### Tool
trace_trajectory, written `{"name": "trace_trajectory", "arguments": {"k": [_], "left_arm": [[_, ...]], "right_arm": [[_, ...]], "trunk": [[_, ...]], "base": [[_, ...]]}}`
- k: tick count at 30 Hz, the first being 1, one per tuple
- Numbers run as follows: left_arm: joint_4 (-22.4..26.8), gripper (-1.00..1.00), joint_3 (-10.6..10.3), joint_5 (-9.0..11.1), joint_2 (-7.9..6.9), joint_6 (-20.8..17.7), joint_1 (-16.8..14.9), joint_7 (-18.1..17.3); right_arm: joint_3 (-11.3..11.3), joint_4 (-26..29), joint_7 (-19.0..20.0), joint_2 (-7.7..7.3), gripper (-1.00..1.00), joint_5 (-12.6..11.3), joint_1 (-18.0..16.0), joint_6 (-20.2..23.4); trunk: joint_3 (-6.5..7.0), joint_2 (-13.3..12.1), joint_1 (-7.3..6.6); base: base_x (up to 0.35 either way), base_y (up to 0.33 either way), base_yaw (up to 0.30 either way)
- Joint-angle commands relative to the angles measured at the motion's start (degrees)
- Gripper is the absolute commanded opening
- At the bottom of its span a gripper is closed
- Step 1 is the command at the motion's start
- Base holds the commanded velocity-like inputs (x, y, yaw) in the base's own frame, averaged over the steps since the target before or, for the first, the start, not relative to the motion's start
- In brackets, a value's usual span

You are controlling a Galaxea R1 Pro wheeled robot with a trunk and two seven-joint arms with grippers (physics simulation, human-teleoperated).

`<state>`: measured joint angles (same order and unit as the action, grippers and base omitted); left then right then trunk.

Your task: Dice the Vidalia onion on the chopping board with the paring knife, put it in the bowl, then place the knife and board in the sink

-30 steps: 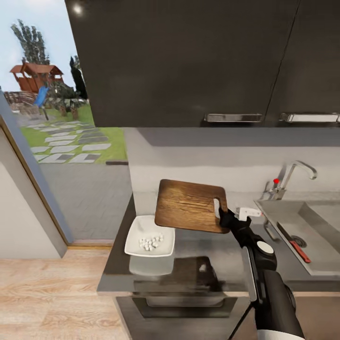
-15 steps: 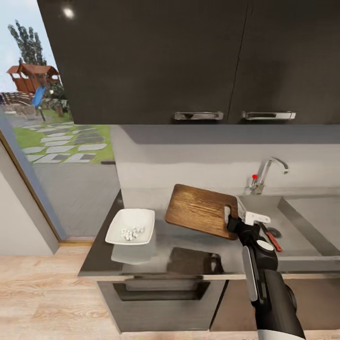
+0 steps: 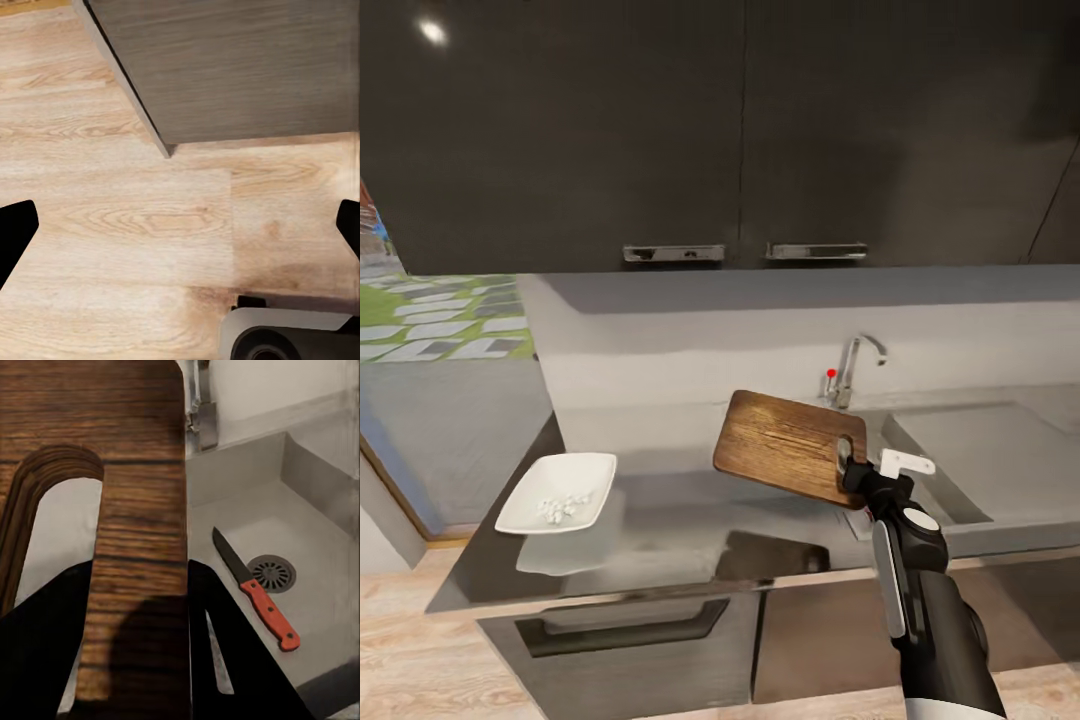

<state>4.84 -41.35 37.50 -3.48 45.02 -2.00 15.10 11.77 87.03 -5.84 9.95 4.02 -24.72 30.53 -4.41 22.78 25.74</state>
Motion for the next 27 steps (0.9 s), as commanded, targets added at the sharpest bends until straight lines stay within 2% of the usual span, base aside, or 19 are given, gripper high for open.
{"name": "trace_trajectory", "arguments": {"k": [1,11,14,15,19,24,25,27], "left_arm": [[0.08,1.00,-0.49,0.03,-0.03,0.07,-0.02,0.55],[0.08,1.00,-0.49,0.03,-0.12,0.07,-0.02,0.59],[0.08,1.00,-0.49,0.03,-0.12,0.07,-0.02,0.57],[0.08,1.00,-0.49,0.03,-0.12,0.07,-0.02,0.59],[0.08,1.00,-0.49,0.03,-0.13,0.07,-0.02,0.63],[0.08,1.00,-0.49,0.03,-0.12,0.07,-0.02,0.63],[0.10,1.00,-0.49,0.03,-0.12,0.07,-0.02,0.63],[0.10,1.00,-0.49,0.03,-0.12,0.07,-0.02,0.63]], "right_arm": [[0.02,0.07,0.03,0.04,-1.00,0.38,-0.07,0.32],[-0.08,-0.02,-0.69,0.04,-1.00,0.35,-0.07,0.32],[-0.21,-0.34,-4.73,0.04,-1.00,0.24,-0.07,0.32],[-0.83,-0.57,-7.61,0.04,-1.00,0.22,-0.07,0.32],[-6.59,-2.89,-18.55,0.04,-1.00,0.06,-0.07,0.15],[-7.63,-5.32,-24.10,0.04,-1.00,-0.44,-0.07,0.07],[-7.68,-5.71,-26.17,0.04,-1.00,-1.40,-0.11,0.11],[-7.71,-6.14,-31.25,0.04,-1.00,-5.83,-0.14,-0.02]], "trunk": [[-0.05,0.13,0.04],[0.73,0.13,0.04],[0.79,0.13,0.04],[0.80,0.13,0.04],[0.80,0.13,0.04],[0.80,0.13,0.04],[0.80,0.13,0.04],[0.80,0.13,0.04]], "base": [[0.054,-0.315,-0.161],[0.118,-0.282,-0.121],[0.131,-0.194,-0.027],[0.100,-0.149,-0.008],[0.027,-0.042,-0.002],[0.002,-0.004,0.000],[0.000,0.000,0.000],[0.000,0.000,0.000]]}}
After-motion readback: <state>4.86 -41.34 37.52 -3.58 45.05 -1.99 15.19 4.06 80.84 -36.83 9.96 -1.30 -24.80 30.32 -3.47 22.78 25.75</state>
